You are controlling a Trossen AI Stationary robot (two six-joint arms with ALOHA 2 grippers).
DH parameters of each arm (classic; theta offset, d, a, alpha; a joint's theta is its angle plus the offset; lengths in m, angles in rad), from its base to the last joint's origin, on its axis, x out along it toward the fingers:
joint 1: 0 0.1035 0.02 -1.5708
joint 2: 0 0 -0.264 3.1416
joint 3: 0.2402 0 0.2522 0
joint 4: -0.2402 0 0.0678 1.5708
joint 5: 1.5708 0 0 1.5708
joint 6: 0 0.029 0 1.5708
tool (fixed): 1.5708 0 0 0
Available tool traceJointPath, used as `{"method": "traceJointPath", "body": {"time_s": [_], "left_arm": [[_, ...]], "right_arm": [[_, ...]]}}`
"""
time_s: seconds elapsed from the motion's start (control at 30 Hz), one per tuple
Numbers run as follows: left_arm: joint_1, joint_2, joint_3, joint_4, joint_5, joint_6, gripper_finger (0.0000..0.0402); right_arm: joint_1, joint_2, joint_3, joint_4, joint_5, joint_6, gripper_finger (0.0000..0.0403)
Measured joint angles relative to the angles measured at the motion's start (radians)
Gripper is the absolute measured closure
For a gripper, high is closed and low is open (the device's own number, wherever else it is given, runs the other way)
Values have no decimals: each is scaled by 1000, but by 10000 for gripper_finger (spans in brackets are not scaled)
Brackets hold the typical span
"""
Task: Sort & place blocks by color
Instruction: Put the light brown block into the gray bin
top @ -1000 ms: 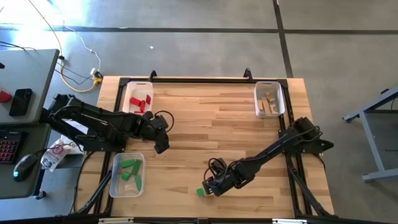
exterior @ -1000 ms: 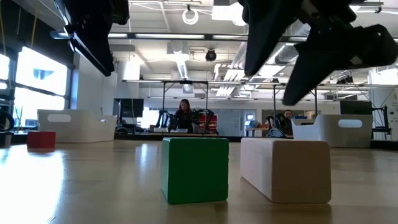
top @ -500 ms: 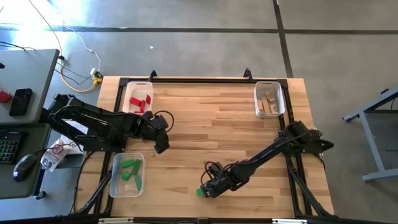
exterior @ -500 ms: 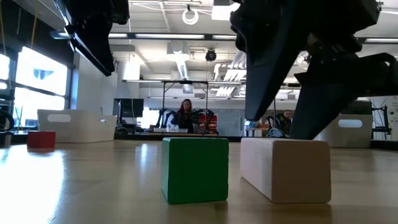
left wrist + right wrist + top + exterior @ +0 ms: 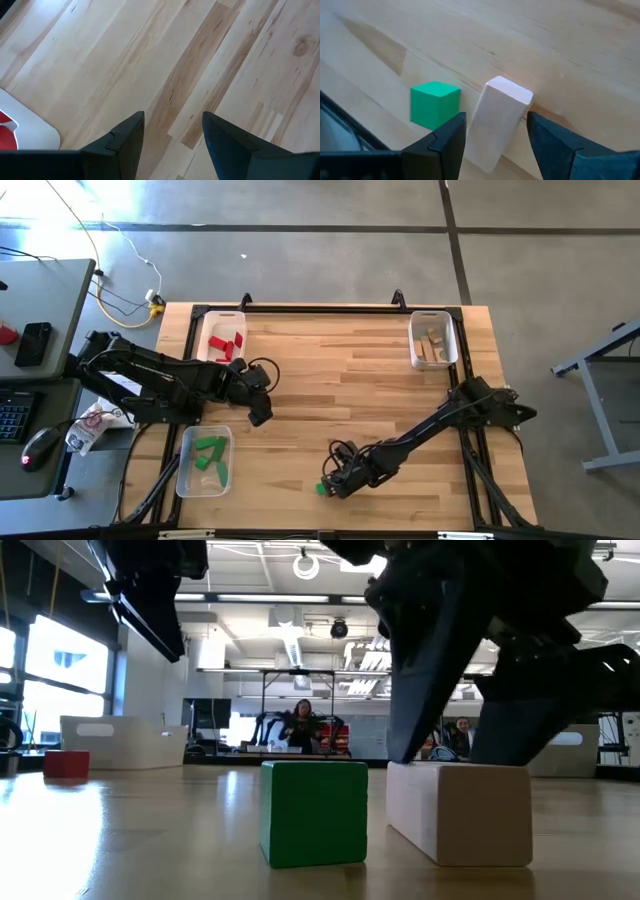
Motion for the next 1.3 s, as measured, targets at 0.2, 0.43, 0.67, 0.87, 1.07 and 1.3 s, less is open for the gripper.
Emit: {"method": "traceJointPath", "body": {"time_s": [0.2, 0.43, 0.67, 0.87, 1.07, 1.3], "left_arm": [[0, 0, 0, 0, -14, 8, 216], [0, 0, 0, 0, -19, 8, 215], [0, 0, 0, -1, -23, 8, 215], [0, 0, 0, -1, -22, 8, 216], [0, 0, 0, -1, -22, 8, 216], [0, 0, 0, -1, -22, 8, 216]], "right_arm": [[0, 29, 0, -18, -33, 8, 208], [0, 31, 2, -77, -50, 6, 209], [0, 30, 3, -94, -70, -80, 261], [0, 28, 5, -95, -77, -169, 301], [-2, 33, 47, -197, -48, -252, 301], [-16, 36, 157, -517, 22, -305, 301]]}}
